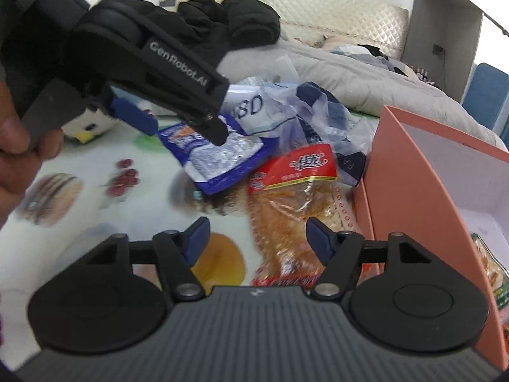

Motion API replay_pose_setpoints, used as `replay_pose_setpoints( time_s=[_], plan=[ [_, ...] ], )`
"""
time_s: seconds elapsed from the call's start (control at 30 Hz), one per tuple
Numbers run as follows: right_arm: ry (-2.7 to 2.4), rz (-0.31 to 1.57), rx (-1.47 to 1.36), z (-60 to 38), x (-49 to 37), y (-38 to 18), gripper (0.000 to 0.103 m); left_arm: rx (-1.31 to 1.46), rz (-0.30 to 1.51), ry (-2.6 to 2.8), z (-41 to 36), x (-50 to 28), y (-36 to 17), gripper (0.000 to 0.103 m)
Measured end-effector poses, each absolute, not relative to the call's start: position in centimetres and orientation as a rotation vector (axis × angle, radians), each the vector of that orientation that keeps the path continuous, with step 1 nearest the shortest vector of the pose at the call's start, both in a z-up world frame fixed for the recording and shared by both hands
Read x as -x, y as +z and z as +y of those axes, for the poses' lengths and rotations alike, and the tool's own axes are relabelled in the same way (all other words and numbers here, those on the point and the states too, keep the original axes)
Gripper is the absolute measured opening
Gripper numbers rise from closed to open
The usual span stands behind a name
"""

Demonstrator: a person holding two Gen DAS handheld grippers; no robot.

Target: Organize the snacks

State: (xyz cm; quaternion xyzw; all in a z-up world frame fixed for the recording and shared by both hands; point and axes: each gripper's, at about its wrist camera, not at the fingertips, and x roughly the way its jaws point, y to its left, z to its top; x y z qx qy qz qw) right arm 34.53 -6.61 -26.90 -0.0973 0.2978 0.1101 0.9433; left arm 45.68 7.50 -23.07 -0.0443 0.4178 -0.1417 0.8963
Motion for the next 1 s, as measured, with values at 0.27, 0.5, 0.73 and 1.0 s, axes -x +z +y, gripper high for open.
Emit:
replay_pose_setpoints(
  time_s=[0.27,0.5,0.73,1.0],
  plan=[
    [0.218,0.674,0.163,-7.0,-37.8,-28.3,0.067,-0.097,0.879,-0.316,4.7,-49.6,-26.1,0.084],
    [0.206,0.735,0.157,-7.0,-38.6,-29.6,0.048,-0.161,0.907,-0.314,4.1,-50.5,-27.6,0.079],
    [0.201,0.736,0.192,-6.4,-38.3,-29.2,0.026,-0.122,0.924,-0.311,5.0,-49.6,-26.9,0.050],
    [0.206,0.731,0.200,-6.8,-35.9,-28.2,0.020,-0.138,0.956,-0.314,4.7,-46.0,-26.2,0.010]
  ],
)
